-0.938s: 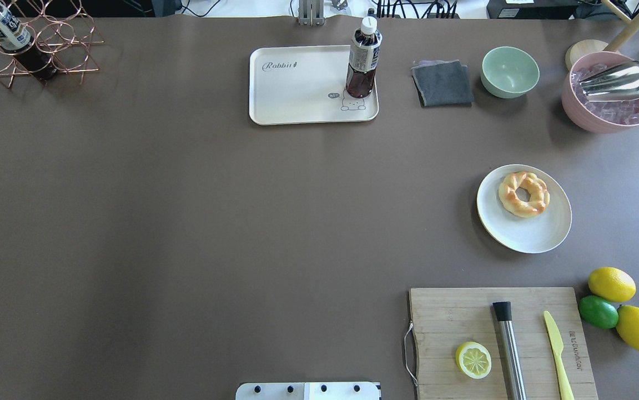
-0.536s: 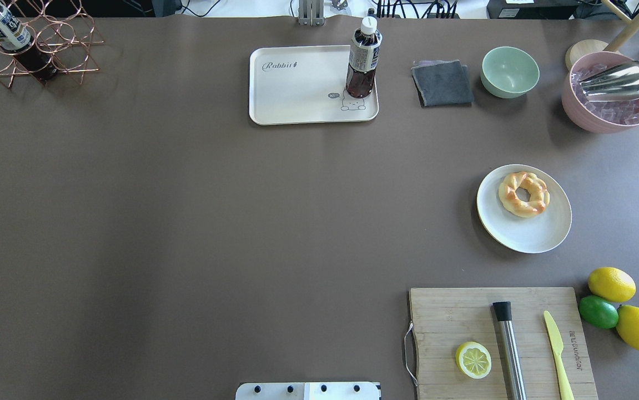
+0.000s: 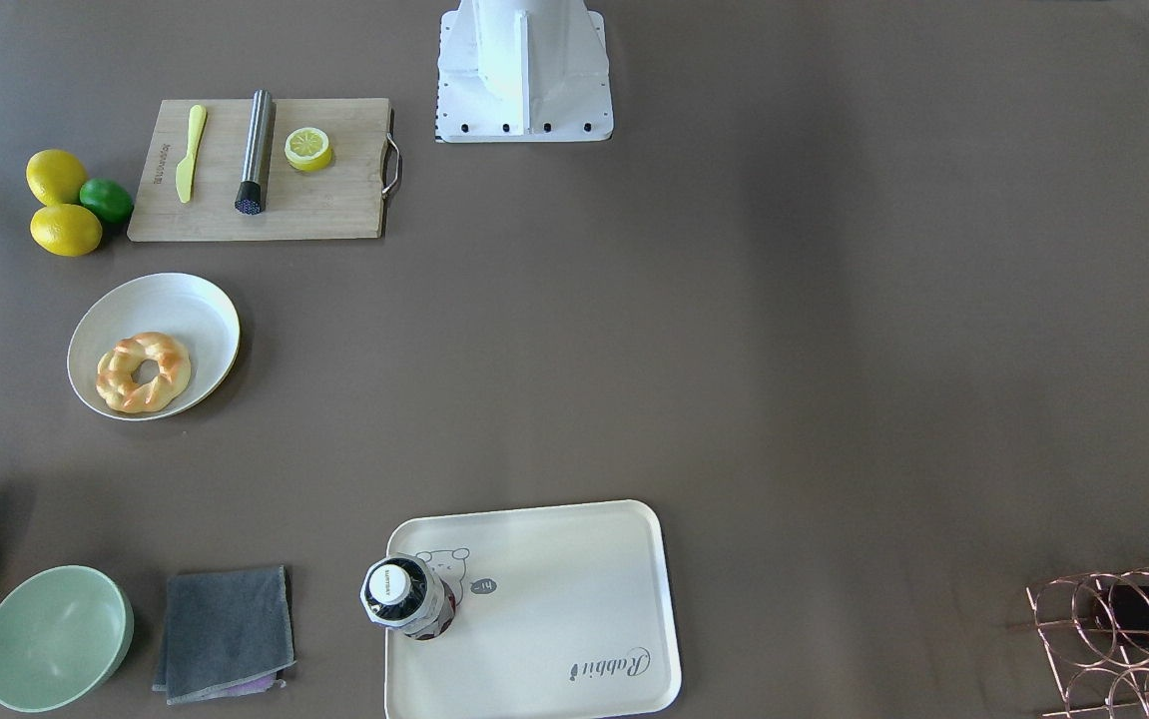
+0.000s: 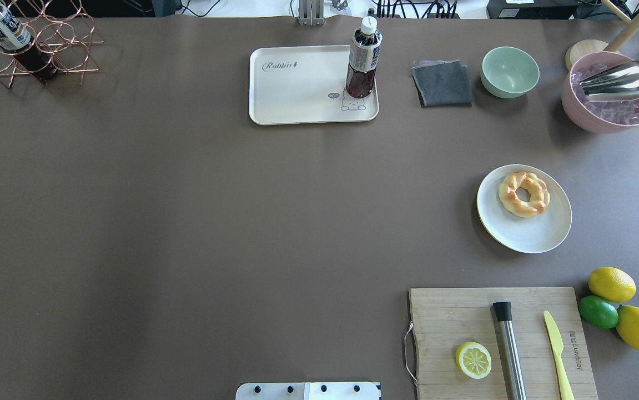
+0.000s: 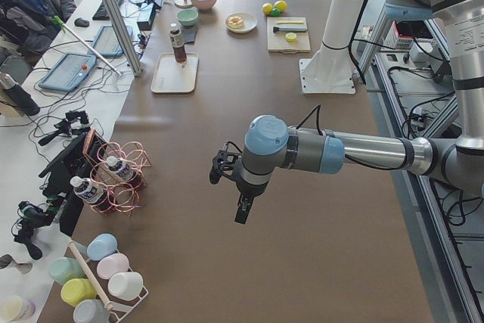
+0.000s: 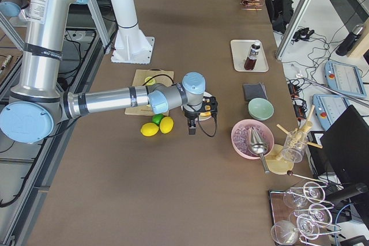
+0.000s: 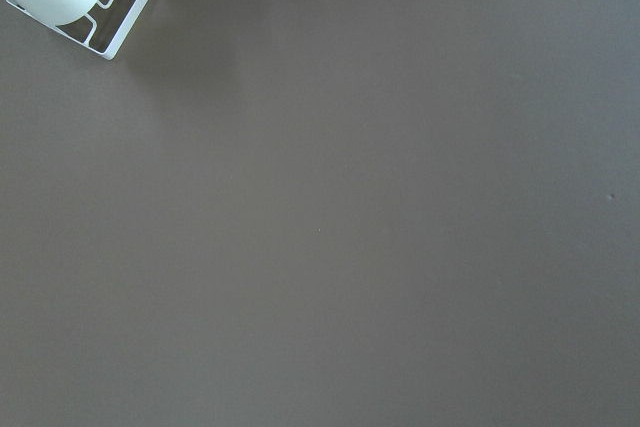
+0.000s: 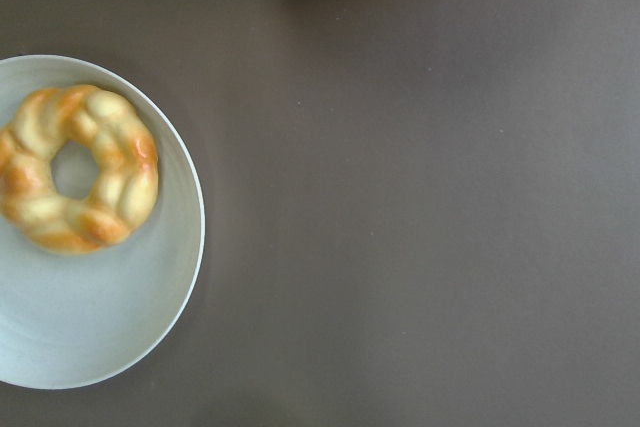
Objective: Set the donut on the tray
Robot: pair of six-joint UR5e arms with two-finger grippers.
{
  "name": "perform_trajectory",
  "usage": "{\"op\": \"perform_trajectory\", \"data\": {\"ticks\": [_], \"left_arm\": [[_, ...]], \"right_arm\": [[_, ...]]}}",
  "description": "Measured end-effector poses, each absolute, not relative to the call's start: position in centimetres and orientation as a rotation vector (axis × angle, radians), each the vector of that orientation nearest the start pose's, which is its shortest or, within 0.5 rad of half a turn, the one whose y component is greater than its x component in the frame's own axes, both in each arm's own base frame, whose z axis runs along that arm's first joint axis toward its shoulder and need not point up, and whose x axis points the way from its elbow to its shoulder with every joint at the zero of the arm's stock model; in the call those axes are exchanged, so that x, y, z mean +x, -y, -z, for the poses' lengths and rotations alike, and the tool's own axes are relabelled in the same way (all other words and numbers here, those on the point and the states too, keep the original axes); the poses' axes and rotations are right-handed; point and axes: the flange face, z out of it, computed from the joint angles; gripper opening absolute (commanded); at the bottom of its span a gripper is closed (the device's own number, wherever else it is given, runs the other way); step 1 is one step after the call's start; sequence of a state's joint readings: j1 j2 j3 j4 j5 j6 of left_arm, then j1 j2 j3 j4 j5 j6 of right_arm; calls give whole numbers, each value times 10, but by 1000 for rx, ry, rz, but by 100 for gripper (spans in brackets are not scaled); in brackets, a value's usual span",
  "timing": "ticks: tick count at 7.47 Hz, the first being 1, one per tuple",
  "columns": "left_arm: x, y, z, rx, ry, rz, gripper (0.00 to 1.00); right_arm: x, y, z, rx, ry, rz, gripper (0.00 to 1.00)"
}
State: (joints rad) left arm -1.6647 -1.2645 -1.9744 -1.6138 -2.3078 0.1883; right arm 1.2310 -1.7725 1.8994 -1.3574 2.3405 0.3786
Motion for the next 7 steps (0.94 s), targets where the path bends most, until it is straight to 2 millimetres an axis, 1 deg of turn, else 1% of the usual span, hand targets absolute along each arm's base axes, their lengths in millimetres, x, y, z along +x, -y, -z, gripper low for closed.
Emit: {"op": "perform_trajectory", "data": {"ticks": [2, 3, 4, 5, 6, 7], "left_arm": [[-101, 365, -589, 237, -710, -145, 98], [-100, 365, -589, 237, -710, -146, 98], [-100, 365, -588, 237, -710, -148, 98], [-97, 367, -589, 233, -707, -156, 98], [-95, 367, -589, 231, -705, -163, 98], [-94, 368, -589, 232, -705, -166, 98]], "right_arm": [[-140, 434, -565, 11, 838, 80, 94], [-167, 446, -565, 0, 835, 46, 93], [-190, 457, -565, -10, 835, 10, 89], [-205, 464, -568, -13, 840, -7, 84], [-220, 470, -571, -22, 840, -32, 72], [-230, 472, -574, -22, 835, -51, 59]]}}
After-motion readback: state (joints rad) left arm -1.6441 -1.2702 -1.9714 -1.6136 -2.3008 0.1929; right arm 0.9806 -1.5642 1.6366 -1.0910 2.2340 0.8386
